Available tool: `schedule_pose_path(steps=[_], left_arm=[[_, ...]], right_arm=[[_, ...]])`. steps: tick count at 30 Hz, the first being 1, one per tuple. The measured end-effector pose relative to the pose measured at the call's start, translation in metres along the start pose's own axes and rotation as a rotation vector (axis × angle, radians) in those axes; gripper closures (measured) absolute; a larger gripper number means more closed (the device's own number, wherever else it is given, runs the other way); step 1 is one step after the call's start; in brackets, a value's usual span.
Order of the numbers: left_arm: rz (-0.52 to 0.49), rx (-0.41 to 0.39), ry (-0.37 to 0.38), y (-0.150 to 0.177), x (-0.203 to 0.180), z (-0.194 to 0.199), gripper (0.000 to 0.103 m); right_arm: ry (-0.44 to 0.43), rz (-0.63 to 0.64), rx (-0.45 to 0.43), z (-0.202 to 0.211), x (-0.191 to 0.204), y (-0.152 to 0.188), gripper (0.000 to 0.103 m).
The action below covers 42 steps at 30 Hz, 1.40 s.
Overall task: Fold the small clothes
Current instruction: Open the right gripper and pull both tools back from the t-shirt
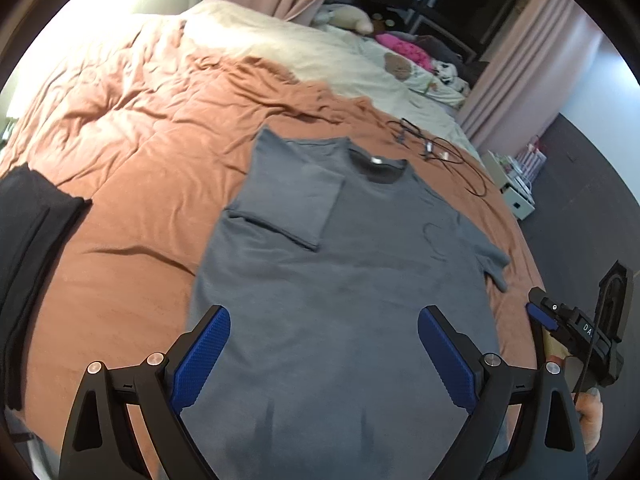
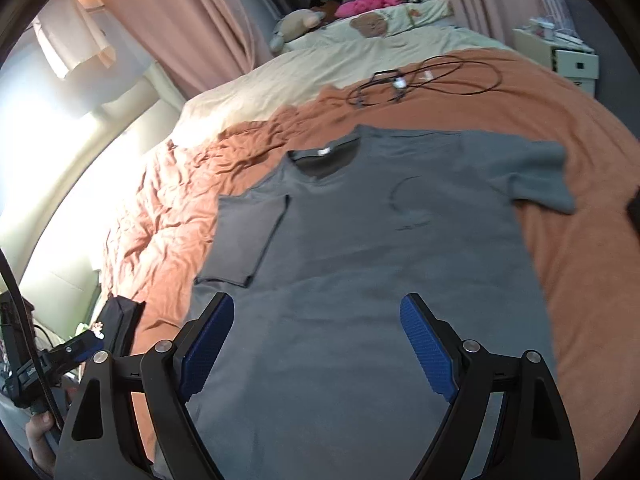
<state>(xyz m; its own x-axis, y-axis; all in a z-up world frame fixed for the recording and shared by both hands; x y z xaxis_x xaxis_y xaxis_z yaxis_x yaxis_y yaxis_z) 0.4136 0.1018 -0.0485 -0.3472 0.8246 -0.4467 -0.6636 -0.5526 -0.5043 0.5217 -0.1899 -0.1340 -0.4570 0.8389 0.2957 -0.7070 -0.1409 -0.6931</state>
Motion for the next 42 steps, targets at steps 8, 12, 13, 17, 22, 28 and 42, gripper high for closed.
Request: schedule_pose_path(steps=[8,12,13,17,22,28,42], left_arm=[[-0.095,-0.056,0.014,0.028,-0.052,0.036,0.000],[-0.128,-0.063,0.030,0.044,-0.077,0.051,0.000],[-0.131,-0.064,0.035,0.048,-0.083,0.055,0.000],[-0.146,-0.069,0.051,0.068,-0.107,0.070,0.000],[-0.163,-0.070,0.065,0.090,-0.130,0.077,0.000],[-0.164,-0.059,0.084,0.110,-0.153,0.076,0.000],[-0.245,-0.013,0.096,0.134,-0.202,0.041,0.000]], right_arm=[[0.031,-0.042,-0.043,0.057,-0.011,0.014,0.011],[0.031,-0.063,-0.067,0.083,-0.021,0.028,0.010],[0.028,-0.066,-0.071,0.089,-0.022,0.031,0.010],[0.026,-0.075,-0.095,0.116,-0.028,0.046,0.010],[0.025,-0.090,-0.117,0.138,-0.043,0.062,0.010],[0.011,-0.108,-0.137,0.161,-0.067,0.085,0.010],[0.013,-0.206,-0.206,0.171,-0.122,0.114,0.010]])
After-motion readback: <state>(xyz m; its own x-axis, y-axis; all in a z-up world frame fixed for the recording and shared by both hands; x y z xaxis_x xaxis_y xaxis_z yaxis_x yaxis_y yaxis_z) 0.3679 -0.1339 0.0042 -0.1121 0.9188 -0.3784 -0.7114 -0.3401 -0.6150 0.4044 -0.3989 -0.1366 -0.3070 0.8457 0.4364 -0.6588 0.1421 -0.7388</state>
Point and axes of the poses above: each gripper's, at about its wrist camera, not at the fingertips, and z roughly against the way its jaws point, x to its left, y to its underside, the point moved 7 cm from there along -z, roughly the way its jaws point, and after that the axes turned 9 degrees about z, right-handed, at the moved point
